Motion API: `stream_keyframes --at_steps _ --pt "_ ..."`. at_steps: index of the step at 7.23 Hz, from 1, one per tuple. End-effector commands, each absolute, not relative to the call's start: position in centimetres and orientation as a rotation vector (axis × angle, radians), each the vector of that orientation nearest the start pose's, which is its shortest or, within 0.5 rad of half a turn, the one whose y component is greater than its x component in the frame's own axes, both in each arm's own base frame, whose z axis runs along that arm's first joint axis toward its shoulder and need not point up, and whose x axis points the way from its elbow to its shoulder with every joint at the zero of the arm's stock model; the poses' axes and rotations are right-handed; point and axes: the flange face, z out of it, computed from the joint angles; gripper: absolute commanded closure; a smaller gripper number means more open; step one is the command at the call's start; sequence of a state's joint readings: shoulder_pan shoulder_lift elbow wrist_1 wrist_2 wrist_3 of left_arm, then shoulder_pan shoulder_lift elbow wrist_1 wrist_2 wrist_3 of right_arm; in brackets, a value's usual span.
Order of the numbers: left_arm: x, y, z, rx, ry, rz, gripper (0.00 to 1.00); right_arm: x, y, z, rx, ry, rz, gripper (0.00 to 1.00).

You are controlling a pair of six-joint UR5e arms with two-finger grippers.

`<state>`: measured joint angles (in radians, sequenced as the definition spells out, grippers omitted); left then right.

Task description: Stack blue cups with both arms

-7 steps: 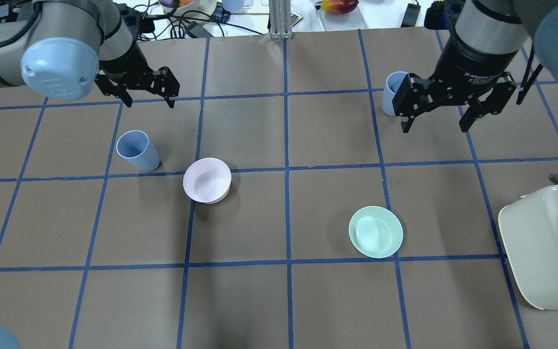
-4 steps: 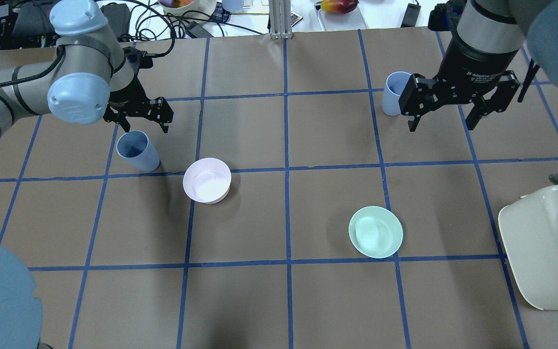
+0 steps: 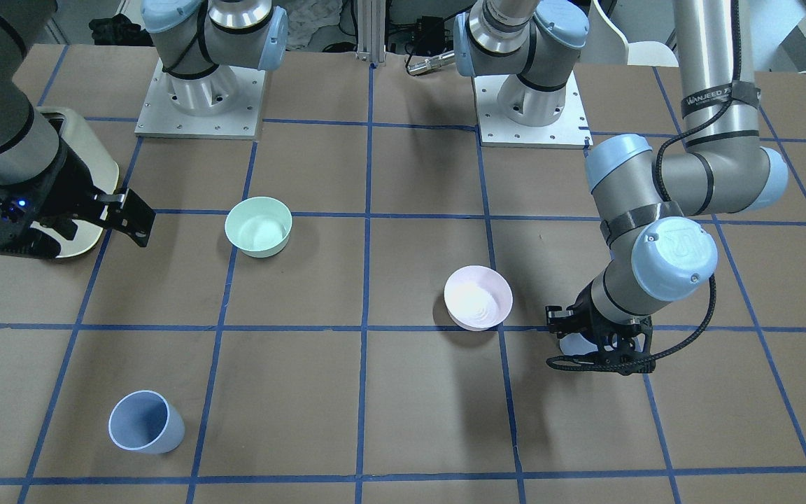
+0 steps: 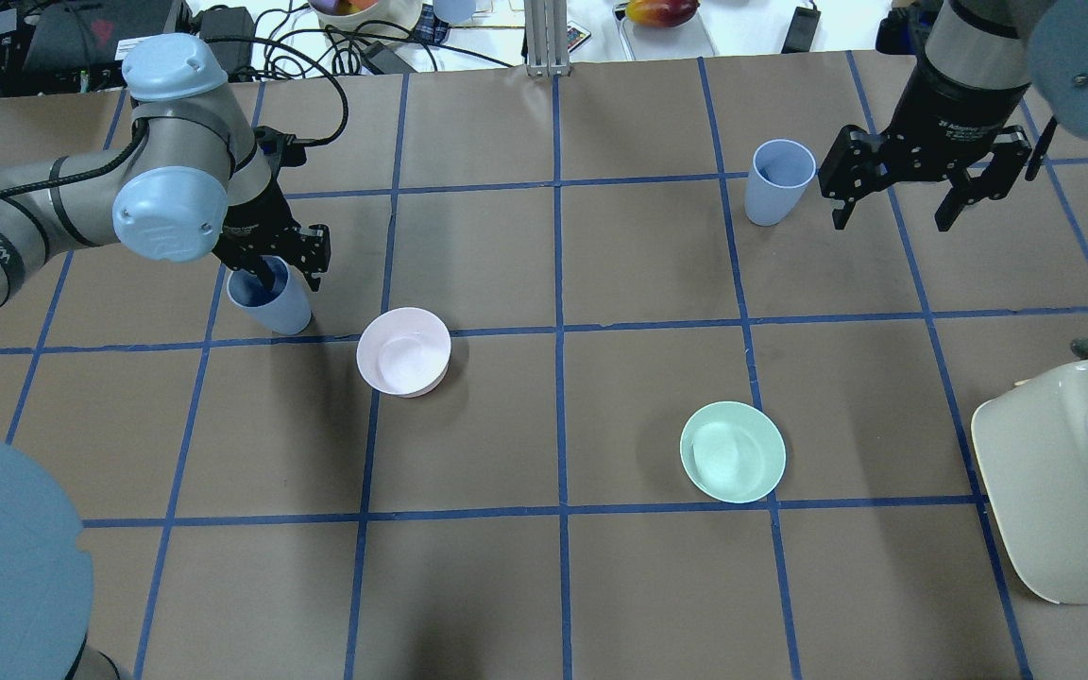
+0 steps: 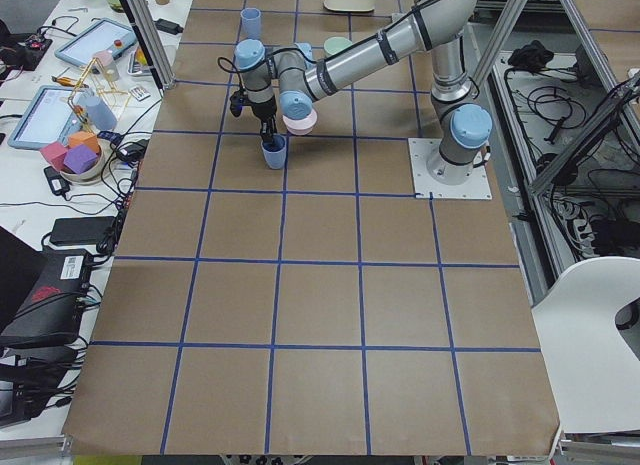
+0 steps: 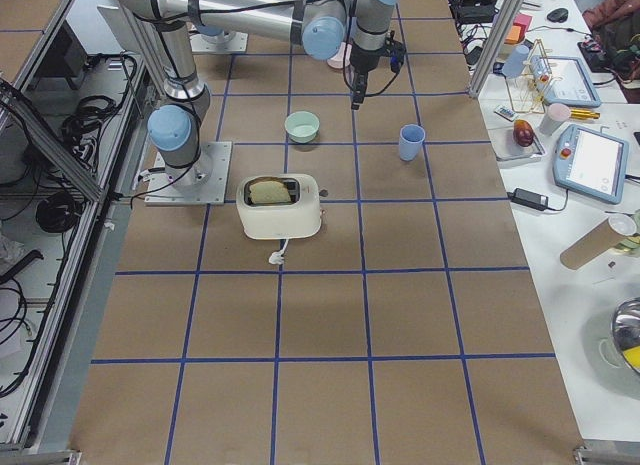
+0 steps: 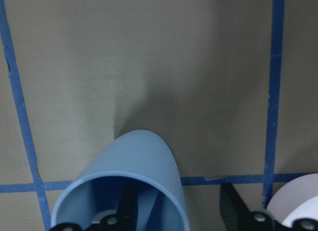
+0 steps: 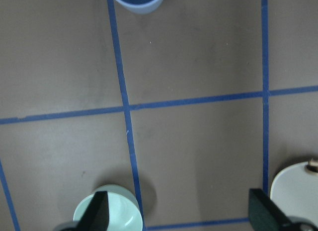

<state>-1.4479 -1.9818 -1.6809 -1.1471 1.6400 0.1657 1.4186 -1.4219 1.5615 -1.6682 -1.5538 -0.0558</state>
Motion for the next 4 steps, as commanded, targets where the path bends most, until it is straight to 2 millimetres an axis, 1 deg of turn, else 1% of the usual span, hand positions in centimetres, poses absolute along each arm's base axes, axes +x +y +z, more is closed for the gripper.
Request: stream_keyframes --at_steps 1,2,3,4 --pt "-5.5 -61.0 26.8 0.082 3.058 0.124 1.00 4.3 -61.6 40.4 0.145 3.067 -0.038 0.00" --pt "-6.4 -60.5 28.6 0.097 3.059 0.099 1.00 4.2 -65.3 39.4 0.135 3.021 -0.117 0.00" --pt "-8.1 -59.0 31.4 0.121 3.062 0.103 1.00 3.8 -68.4 36.8 0.114 3.017 -0.120 0.00" --pt "-11.5 -57.7 34.8 0.145 3.053 0.116 1.00 3.4 -70.5 34.5 0.033 3.023 -0.140 0.00"
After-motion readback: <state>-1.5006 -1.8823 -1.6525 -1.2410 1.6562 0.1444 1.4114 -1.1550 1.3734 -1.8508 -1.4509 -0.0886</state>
